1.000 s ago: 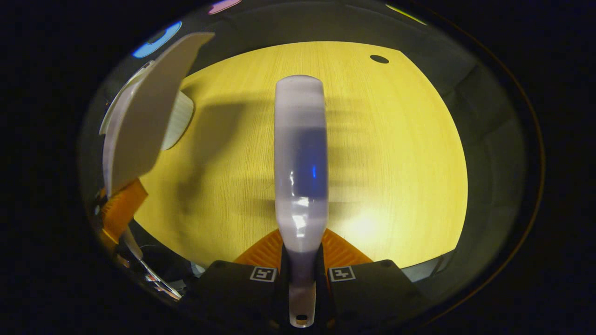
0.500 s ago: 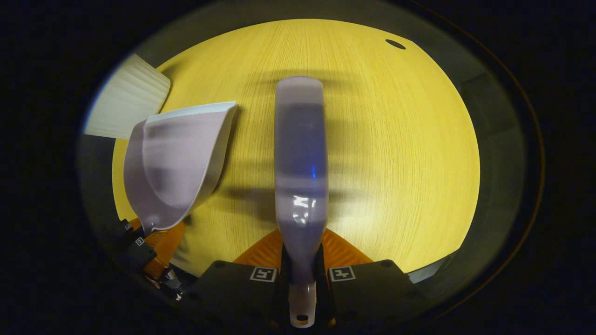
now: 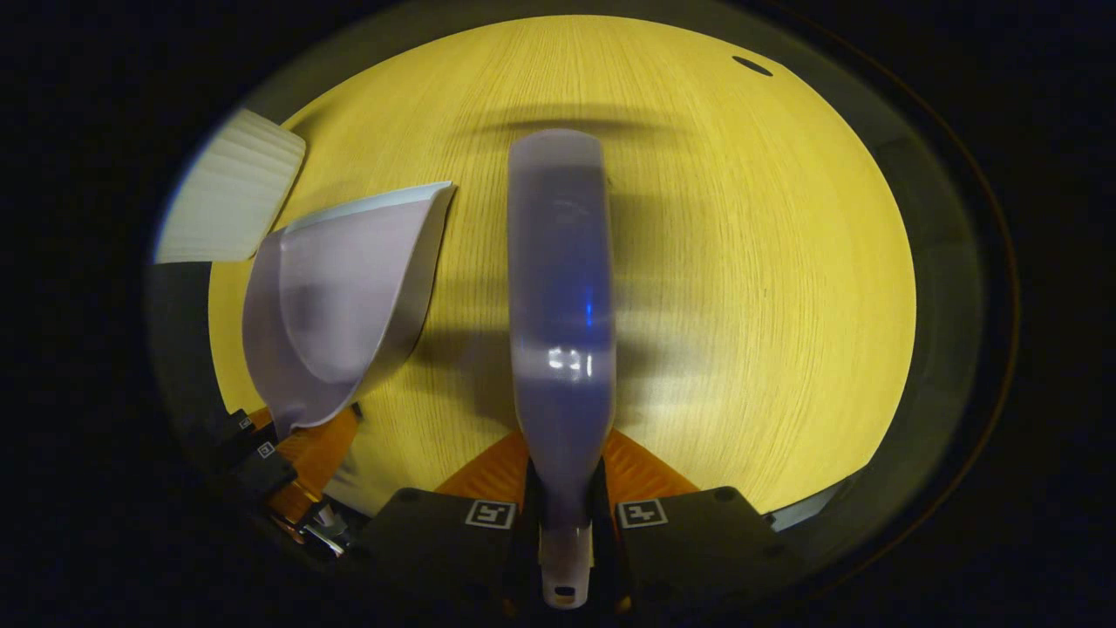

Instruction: Pick up the small broom and dustpan from the desktop, sweep the trash into the dustpan with the broom, and then empty the trash into the garbage bin.

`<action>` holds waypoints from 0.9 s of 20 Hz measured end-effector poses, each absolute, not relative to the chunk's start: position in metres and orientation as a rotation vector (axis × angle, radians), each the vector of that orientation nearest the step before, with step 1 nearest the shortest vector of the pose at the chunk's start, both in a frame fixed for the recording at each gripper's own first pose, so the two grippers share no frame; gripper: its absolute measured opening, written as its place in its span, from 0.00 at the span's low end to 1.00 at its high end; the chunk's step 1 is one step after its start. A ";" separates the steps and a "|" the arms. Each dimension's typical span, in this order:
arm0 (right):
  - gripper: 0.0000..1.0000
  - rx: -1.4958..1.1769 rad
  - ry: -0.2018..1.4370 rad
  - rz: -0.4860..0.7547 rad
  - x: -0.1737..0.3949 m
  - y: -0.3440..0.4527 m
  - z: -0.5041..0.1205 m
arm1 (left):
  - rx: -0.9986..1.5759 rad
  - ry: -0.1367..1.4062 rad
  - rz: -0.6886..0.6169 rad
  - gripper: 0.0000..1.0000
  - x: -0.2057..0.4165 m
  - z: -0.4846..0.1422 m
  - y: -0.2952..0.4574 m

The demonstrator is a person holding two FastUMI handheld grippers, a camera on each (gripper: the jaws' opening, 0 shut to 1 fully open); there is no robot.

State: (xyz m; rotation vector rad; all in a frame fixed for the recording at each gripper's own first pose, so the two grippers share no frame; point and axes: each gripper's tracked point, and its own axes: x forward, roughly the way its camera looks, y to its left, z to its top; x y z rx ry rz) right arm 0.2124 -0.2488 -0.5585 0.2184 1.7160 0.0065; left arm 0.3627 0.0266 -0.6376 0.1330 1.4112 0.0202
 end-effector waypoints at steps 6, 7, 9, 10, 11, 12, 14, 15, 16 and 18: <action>0.70 0.214 1.650 0.016 0.219 -0.252 -0.548 | 0.180 1.406 0.012 0.70 0.364 -0.629 0.018; 0.93 0.220 1.634 0.023 0.221 -0.252 -0.543 | 0.178 1.402 0.014 0.84 0.363 -0.623 0.017; 0.92 0.239 1.589 0.036 0.223 -0.253 -0.534 | 0.155 1.389 0.019 0.84 0.360 -0.609 0.010; 0.99 0.250 1.556 0.041 0.226 -0.255 -0.526 | 0.142 1.374 0.019 0.84 0.357 -0.599 0.006; 0.99 0.255 1.510 0.047 0.230 -0.259 -0.517 | 0.128 1.350 0.028 0.84 0.355 -0.587 0.003; 0.99 0.246 1.463 0.046 0.232 -0.265 -0.505 | 0.108 1.318 0.035 0.84 0.351 -0.573 -0.001; 0.99 0.249 1.367 0.041 0.234 -0.275 -0.479 | 0.053 1.256 0.032 0.83 0.344 -0.546 -0.014; 0.99 0.260 1.325 0.032 0.234 -0.277 -0.469 | 0.030 1.224 0.020 0.83 0.340 -0.530 -0.021; 0.99 0.274 1.279 0.022 0.233 -0.279 -0.454 | 0.025 1.181 0.009 0.84 0.337 -0.513 -0.025; 0.99 0.294 1.172 0.017 0.229 -0.280 -0.412 | 0.073 1.042 -0.001 0.84 0.330 -0.468 -0.024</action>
